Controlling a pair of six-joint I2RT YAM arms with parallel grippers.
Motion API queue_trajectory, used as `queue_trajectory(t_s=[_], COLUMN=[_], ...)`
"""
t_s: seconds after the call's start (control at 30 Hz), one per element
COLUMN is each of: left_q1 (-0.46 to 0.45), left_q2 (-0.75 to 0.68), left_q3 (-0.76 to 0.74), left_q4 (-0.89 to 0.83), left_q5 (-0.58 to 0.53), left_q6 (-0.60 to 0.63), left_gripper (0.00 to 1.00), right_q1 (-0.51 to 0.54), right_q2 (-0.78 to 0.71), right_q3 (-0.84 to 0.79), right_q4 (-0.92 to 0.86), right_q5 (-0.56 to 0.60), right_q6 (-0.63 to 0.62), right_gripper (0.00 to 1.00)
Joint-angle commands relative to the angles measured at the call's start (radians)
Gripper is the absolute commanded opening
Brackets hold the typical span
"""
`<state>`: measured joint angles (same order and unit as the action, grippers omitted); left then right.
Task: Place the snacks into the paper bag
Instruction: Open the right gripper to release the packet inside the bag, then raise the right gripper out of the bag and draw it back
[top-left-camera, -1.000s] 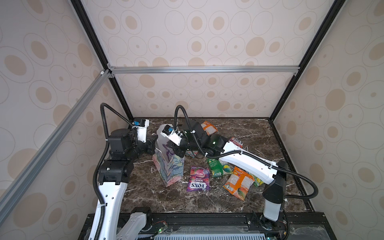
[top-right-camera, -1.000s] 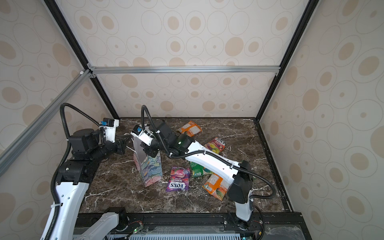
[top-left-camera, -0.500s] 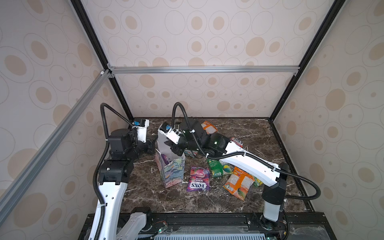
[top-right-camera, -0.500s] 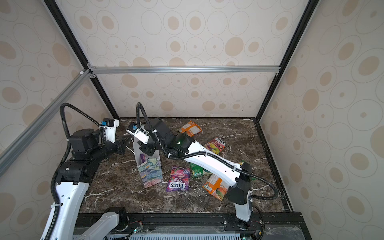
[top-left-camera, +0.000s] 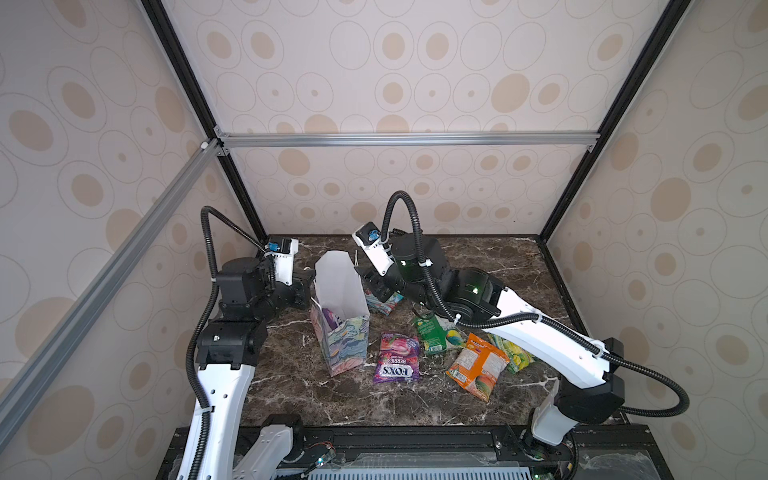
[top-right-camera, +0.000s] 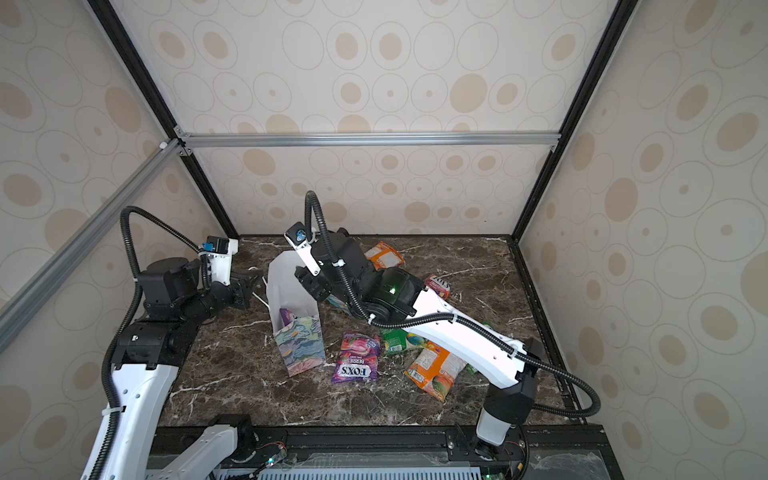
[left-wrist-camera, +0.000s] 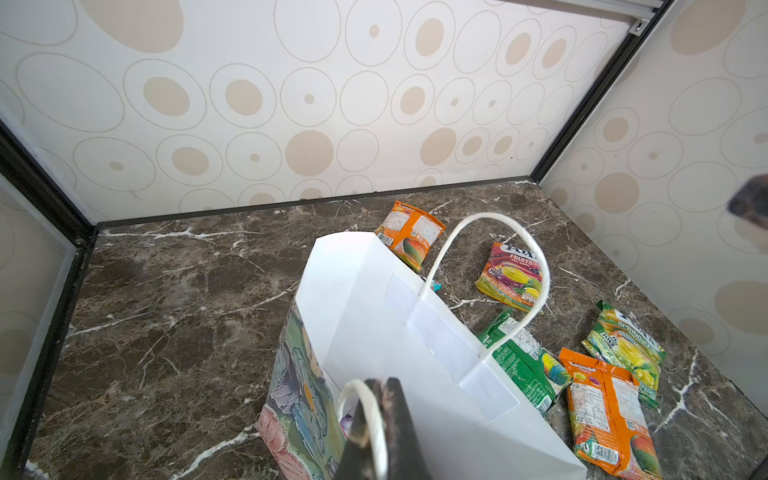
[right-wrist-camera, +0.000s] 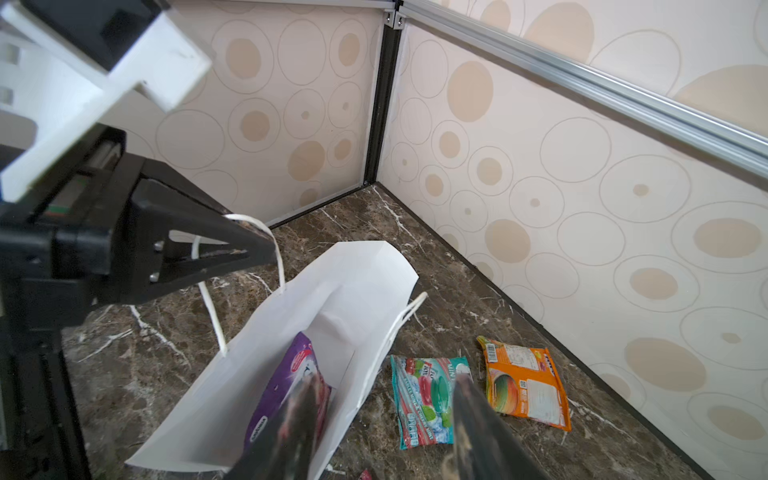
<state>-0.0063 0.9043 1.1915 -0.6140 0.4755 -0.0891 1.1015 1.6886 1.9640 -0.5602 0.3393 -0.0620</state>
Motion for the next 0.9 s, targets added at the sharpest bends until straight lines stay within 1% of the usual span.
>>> queue_trajectory(t_s=[0.0, 0.07, 0.13, 0.27, 0.4, 0.53, 0.77, 0.8, 0.87], left_q1=[0.002, 0.002, 0.003, 0.003, 0.003, 0.003, 0.003, 0.003, 0.003], left_q2=[-0.008, -0.009, -0.007, -0.002, -0.007, -0.002, -0.001, -0.002, -0.003], left_q3=[0.003, 0.004, 0.006, 0.008, 0.01, 0.008, 0.007, 0.006, 0.007], left_q4=[0.021, 0.021, 0.02, 0.016, 0.015, 0.016, 0.017, 0.017, 0.016], left_q5=[0.0, 0.008, 0.006, 0.007, 0.001, 0.001, 0.0, 0.0, 0.0], left_q6=[0.015, 0.015, 0.015, 0.014, 0.015, 0.015, 0.015, 0.015, 0.015], left_gripper=[0.0, 0.0, 0.0, 0.0, 0.0, 0.0, 0.0, 0.0, 0.0], right_q1=[-0.012, -0.026, -0.036, -0.04, -0.042, -0.052, -0.059, -0.059, -0.062], right_q2=[0.039, 0.056, 0.065, 0.072, 0.084, 0.101, 0.139, 0.145, 0.161], right_q3=[-0.019, -0.019, -0.027, -0.049, -0.056, -0.056, -0.041, -0.037, -0.015], right_q4=[-0.023, -0.03, -0.025, 0.022, 0.046, 0.055, 0.071, 0.073, 0.063], right_q5=[0.042, 0.033, 0.015, -0.036, -0.038, -0.078, -0.095, -0.094, -0.085], right_q6=[0.029, 0.05, 0.057, 0.062, 0.065, 0.079, 0.089, 0.089, 0.093], right_gripper=[0.56, 0.56, 0.58, 0.59, 0.6, 0.6, 0.6, 0.59, 0.51])
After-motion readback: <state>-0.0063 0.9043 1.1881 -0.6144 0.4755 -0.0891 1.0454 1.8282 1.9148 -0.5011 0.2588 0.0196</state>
